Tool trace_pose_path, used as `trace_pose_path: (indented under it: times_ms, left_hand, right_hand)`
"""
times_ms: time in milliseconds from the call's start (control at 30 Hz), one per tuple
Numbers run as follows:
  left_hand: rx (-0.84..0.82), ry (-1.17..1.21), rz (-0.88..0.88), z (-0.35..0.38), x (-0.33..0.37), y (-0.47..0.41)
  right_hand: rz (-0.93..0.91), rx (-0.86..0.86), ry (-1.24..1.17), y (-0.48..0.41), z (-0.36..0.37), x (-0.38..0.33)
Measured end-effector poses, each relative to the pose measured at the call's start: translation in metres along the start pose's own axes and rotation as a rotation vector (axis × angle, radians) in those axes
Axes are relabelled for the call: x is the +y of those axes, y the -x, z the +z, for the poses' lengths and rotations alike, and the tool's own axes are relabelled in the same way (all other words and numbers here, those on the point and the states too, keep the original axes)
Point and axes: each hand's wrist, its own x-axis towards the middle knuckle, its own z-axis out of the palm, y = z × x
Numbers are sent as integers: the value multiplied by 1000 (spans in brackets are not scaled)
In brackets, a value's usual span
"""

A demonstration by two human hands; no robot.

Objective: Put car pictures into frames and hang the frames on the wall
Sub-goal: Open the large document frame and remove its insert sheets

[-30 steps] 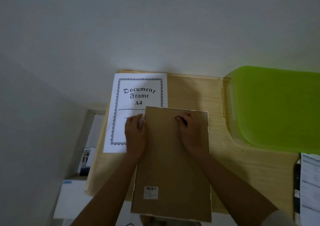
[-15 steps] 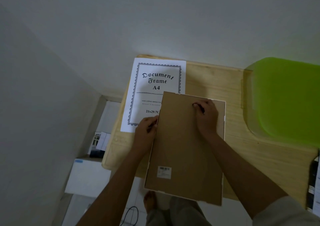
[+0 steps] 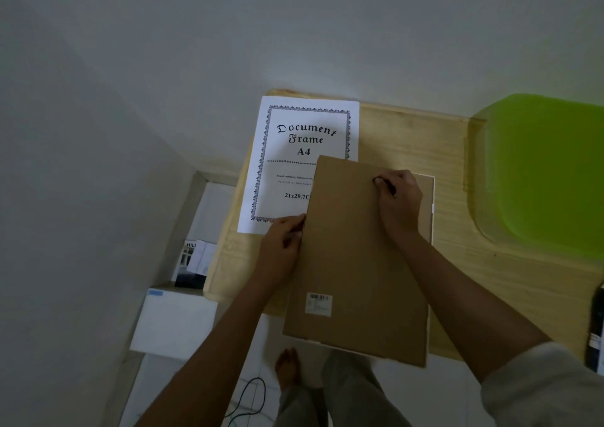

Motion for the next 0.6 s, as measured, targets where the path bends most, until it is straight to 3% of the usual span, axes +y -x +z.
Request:
trace_pose_path:
  times_ms: [367, 600]
  left_hand:
    - [46, 49, 20, -4, 5, 38]
    - [51, 88, 17, -2, 20, 53]
  right_hand:
    - [36, 2, -18, 3, -5, -18]
    - [-33, 56, 2, 2, -8, -39]
